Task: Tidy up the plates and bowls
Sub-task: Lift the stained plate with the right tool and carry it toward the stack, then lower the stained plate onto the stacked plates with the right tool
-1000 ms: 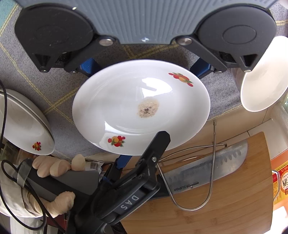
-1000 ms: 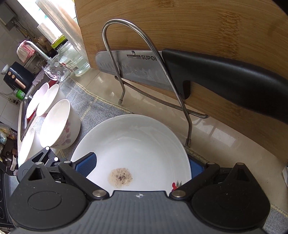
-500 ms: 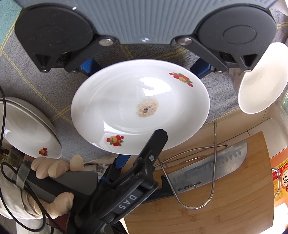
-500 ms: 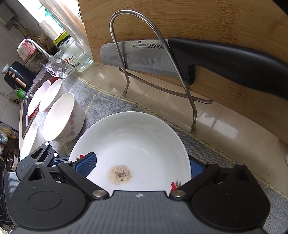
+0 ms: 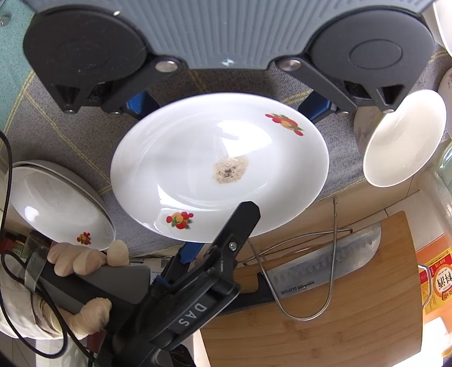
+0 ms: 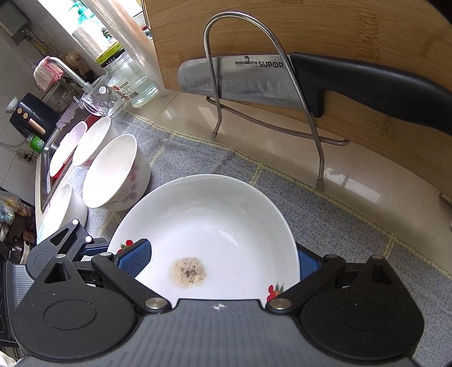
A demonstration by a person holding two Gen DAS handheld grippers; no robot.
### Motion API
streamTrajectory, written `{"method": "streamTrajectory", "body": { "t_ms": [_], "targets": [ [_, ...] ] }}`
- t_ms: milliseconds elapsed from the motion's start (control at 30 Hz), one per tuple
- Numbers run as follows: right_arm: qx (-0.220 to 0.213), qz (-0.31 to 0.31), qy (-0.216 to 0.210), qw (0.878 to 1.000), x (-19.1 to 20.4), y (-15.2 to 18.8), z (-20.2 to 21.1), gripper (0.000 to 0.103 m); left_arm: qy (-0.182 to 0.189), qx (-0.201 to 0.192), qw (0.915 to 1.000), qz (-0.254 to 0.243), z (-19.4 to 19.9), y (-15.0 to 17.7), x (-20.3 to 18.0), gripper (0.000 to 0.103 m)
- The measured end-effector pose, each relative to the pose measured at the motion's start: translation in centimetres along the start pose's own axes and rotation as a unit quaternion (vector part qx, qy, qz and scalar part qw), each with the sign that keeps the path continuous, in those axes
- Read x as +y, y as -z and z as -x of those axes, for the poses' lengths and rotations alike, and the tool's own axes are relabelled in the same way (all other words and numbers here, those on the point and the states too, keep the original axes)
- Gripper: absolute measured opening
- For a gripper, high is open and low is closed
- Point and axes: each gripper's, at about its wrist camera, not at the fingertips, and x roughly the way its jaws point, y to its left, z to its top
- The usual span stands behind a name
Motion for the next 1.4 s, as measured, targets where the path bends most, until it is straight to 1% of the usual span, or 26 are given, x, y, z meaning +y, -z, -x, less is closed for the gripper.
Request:
{"method": "streamTrajectory", "body": {
  "t_ms": [467,767,967,1167,1400],
  "targets": [
    [-0.014,0.009,0.004,1.0,2.1,1.7,2.3,0.103,0.026,-0.006,0.9995,0.015,0.9,-0.1,1.0,0.102],
    [-0.029,0.006,0.013,0.999,2.9,3.0,3.9,0.103,0.033,-0.009,0.9994,-0.003,1.6,-0.3,0.2,0.102],
    [-0.035,-0.004,0.023,0.999,2.8,4.2,5.0,0.103,0.046,-0.005,0.9988,-0.016,1.2,-0.7,-0.6,0.102],
    [-0.045,-0.02,0.031,0.998,2.4,5.8,6.4,0.103,0.063,-0.002,0.9976,-0.028,1.2,-1.3,-1.7,0.102],
    [-0.063,-0.037,0.041,0.996,1.9,7.9,8.6,0.103,0.078,-0.002,0.9956,-0.05,1.3,-2.7,-3.9,0.102]
  ]
}}
